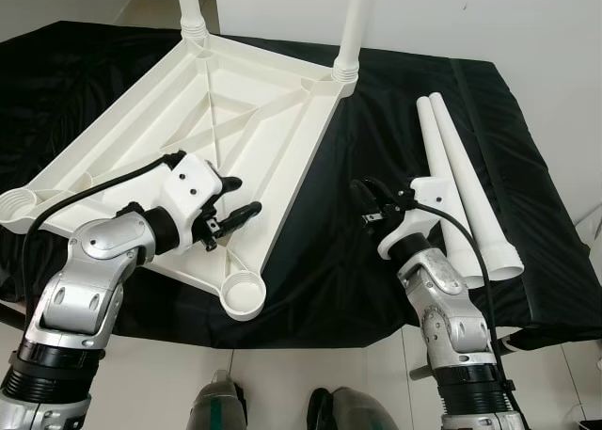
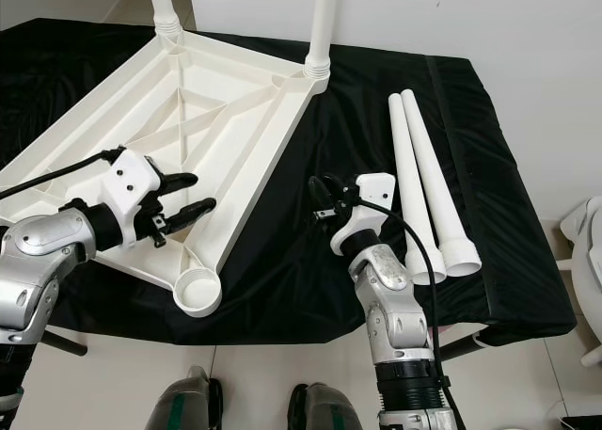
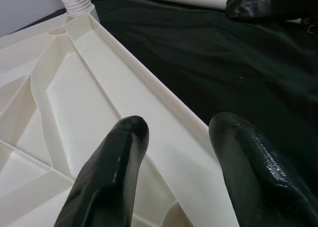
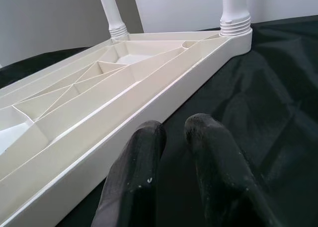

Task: Building children table

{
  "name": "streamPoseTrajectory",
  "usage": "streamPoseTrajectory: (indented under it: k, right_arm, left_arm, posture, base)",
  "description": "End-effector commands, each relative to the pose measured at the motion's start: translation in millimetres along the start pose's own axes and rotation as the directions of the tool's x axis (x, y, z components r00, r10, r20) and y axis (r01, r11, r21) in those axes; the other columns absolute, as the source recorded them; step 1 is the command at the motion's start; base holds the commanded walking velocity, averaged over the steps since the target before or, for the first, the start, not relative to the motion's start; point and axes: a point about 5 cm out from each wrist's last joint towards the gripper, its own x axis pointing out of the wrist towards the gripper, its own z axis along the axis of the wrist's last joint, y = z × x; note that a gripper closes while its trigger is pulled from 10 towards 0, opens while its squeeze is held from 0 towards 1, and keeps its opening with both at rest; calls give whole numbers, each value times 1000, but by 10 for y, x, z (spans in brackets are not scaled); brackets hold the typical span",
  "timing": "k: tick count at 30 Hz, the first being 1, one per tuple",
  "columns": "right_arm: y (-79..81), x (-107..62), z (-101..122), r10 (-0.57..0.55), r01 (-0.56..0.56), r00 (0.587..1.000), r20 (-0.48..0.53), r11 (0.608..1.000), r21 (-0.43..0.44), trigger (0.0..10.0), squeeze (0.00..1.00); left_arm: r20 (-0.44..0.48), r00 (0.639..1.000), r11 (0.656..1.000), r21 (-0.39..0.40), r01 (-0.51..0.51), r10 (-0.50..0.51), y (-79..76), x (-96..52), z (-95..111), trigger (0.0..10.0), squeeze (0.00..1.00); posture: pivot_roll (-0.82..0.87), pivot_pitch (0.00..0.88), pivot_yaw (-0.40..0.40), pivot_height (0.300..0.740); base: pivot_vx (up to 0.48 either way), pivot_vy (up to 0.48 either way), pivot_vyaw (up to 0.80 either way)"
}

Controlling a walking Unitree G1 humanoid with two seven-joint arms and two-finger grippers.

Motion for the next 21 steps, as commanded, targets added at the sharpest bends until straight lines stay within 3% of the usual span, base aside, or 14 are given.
streamPoseTrajectory:
  k: [1, 4, 7, 10, 12, 21]
  right_arm:
    - [-25, -27, -17, -13, 13, 1000, -4, 1000, -8, 10000, 0]
    - [-37, -40, -13, -24, 24, 1000, -2, 1000, -9, 10000, 0]
    - [-37, -40, -13, -24, 24, 1000, -2, 1000, -9, 10000, 0]
    - [-56, -53, -4, -36, 36, 999, 1, 999, -16, 10000, 0]
    - [-57, -55, -3, -31, 31, 1000, -1, 999, -26, 10000, 0]
    - [-45, -49, -3, -12, 11, 1000, -6, 999, -35, 10000, 0]
  left_arm:
    - [-11, 999, 999, -3, 52, -52, -35, -41, -25, 10000, 0]
    - [-47, 991, 992, -42, 120, -122, -51, -178, -95, 10000, 0]
    - [-47, 991, 992, -42, 120, -122, -51, -178, -95, 10000, 0]
    - [-125, 981, 988, -67, 143, -150, -3, -384, -208, 10000, 0]
    - [-153, 977, 988, -68, 136, -146, 22, -440, -247, 10000, 0]
    - [-264, 958, 994, -8, 112, -110, 149, -620, -392, 10000, 0]
  posture:
    - [42, 65, -26, 740]
    - [34, 69, -21, 740]
    - [34, 69, -21, 740]
    - [31, 72, -16, 740]
    - [31, 72, -16, 740]
    - [37, 77, -26, 740]
  base:
    - [0, 0, 0]
    - [0, 0, 0]
    - [0, 0, 0]
    - [0, 0, 0]
    - [0, 0, 0]
    - [0, 0, 0]
